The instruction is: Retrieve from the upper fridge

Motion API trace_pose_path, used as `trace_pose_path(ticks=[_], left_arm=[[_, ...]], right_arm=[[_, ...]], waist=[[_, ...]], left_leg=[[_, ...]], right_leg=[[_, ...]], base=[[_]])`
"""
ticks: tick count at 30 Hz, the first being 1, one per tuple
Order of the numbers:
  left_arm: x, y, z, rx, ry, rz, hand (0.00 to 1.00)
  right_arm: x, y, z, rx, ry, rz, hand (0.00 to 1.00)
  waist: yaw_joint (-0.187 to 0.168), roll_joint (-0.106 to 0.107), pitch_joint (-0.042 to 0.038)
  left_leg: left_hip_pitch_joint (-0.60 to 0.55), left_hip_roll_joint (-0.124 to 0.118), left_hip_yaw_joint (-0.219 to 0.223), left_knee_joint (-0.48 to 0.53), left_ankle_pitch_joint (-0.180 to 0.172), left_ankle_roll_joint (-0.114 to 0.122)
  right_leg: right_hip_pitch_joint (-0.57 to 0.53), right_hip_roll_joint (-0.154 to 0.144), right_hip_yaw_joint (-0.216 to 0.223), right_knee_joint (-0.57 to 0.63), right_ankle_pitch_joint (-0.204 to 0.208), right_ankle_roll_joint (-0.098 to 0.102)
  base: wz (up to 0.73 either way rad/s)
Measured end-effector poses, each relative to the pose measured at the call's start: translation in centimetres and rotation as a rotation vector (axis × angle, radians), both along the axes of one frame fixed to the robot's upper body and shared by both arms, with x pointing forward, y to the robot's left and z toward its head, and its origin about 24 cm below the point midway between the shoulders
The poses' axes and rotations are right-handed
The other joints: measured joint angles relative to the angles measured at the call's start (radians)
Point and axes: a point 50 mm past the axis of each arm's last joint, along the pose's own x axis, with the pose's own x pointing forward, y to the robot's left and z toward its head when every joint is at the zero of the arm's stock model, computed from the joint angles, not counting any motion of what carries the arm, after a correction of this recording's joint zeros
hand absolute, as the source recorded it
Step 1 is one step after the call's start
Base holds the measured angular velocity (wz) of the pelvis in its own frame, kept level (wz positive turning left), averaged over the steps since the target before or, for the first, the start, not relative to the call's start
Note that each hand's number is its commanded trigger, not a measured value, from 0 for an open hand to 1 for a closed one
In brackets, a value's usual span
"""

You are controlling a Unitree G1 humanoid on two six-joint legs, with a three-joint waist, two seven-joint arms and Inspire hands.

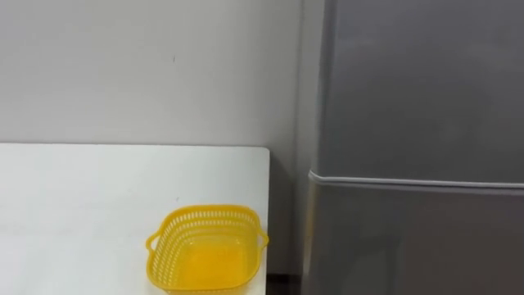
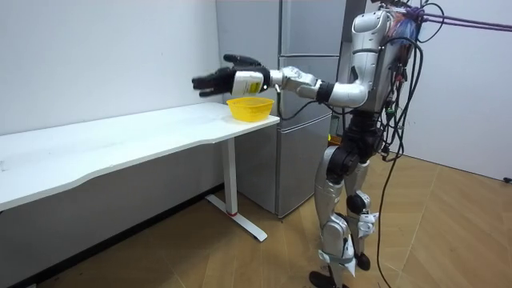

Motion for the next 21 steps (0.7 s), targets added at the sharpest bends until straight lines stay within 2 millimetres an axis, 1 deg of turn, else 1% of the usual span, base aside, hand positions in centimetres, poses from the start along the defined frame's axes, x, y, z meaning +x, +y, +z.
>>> trace_pose_path(ticks=[4,5,8,10,11,13,14,15,16,19,20,21], left_arm=[[0.3,-0.9,2.2,0.178,-0.018,-0.081,0.00],[0.4,-1.1,2.4,0.199,-0.020,-0.099,0.00],[0.8,-1.9,4.0,0.290,-0.059,-0.185,0.00],[1.2,-2.9,5.4,0.362,-0.116,-0.266,0.00],[1.4,-3.1,5.7,0.381,-0.126,-0.292,0.00],[2.1,-4.3,7.1,0.469,-0.165,-0.403,0.00],[2.1,-4.6,7.3,0.490,-0.175,-0.427,0.00],[2.1,-5.0,7.7,0.525,-0.189,-0.472,0.00],[2.1,-5.5,8.0,0.558,-0.204,-0.518,0.00],[3.1,-6.9,8.7,0.625,-0.250,-0.648,0.00],[3.3,-7.2,8.9,0.635,-0.257,-0.675,0.00],[3.7,-7.9,9.1,0.654,-0.273,-0.730,0.00]], right_arm=[[-0.2,-0.2,0.0,0.008,0.003,-0.019,0.00],[-0.3,-0.3,0.0,0.009,0.005,-0.024,0.00],[-0.7,-0.5,0.0,0.008,0.012,-0.036,0.00],[-0.8,-0.6,0.1,0.004,0.014,-0.035,0.00],[-0.8,-0.7,0.1,0.001,0.015,-0.035,0.00],[-0.9,-1.3,0.2,-0.012,0.021,-0.035,0.00],[-0.9,-1.5,0.3,-0.017,0.022,-0.034,0.00],[-1.0,-1.8,0.4,-0.026,0.024,-0.034,0.00],[-1.1,-1.9,0.4,-0.029,0.028,-0.038,0.00],[-1.6,-2.2,0.5,-0.037,0.044,-0.040,0.00],[-1.6,-2.3,0.5,-0.040,0.050,-0.037,0.00],[-1.8,-2.4,0.4,-0.044,0.066,-0.033,0.00]], waist=[[-0.021,0.004,0.0007],[-0.023,0.006,0.0005],[-0.034,0.010,0.0015],[-0.048,0.016,0.0043],[-0.050,0.018,0.0051],[-0.055,0.023,0.0067],[-0.059,0.026,0.0082],[-0.071,0.032,0.0077],[-0.076,0.036,0.0055],[-0.077,0.040,0.0037],[-0.078,0.041,0.0043],[-0.078,0.041,0.0060]], left_leg=[[-0.002,0.000,-0.004,0.000,0.000,0.000],[-0.002,-0.001,-0.003,0.000,0.000,0.000],[-0.006,-0.001,-0.003,0.002,0.000,0.000],[-0.012,-0.001,-0.003,0.007,0.000,0.000],[-0.012,-0.001,-0.002,0.008,0.000,0.000],[-0.012,-0.001,0.000,0.009,0.000,0.000],[-0.012,-0.002,0.000,0.009,0.000,0.000],[-0.011,-0.002,0.001,0.008,0.000,0.000],[-0.010,-0.002,0.002,0.008,0.000,0.000],[-0.007,-0.002,0.006,0.009,0.000,0.000],[-0.007,-0.002,0.006,0.009,0.000,0.000],[-0.008,-0.002,0.007,0.010,0.000,0.000]], right_leg=[[-0.002,0.000,-0.005,-0.003,-0.001,0.001],[-0.001,0.000,-0.005,-0.005,-0.001,0.001],[-0.001,-0.001,-0.007,-0.009,-0.001,0.001],[-0.002,-0.001,-0.008,-0.012,-0.001,0.001],[-0.001,-0.001,-0.008,-0.012,-0.001,0.001],[-0.002,-0.001,-0.006,-0.013,-0.001,0.001],[-0.002,-0.002,-0.007,-0.013,-0.001,0.001],[-0.002,-0.002,-0.006,-0.013,-0.001,0.002],[-0.001,-0.002,-0.005,-0.013,-0.002,0.003],[-0.002,-0.002,0.000,-0.013,-0.002,0.003],[-0.003,-0.002,0.000,-0.013,-0.002,0.003],[-0.004,-0.002,0.000,-0.012,-0.002,0.003]], base=[[0.04],[0.00],[0.02],[0.05],[0.00],[0.00],[0.00],[0.00],[0.00],[-0.04],[0.00],[0.00]])
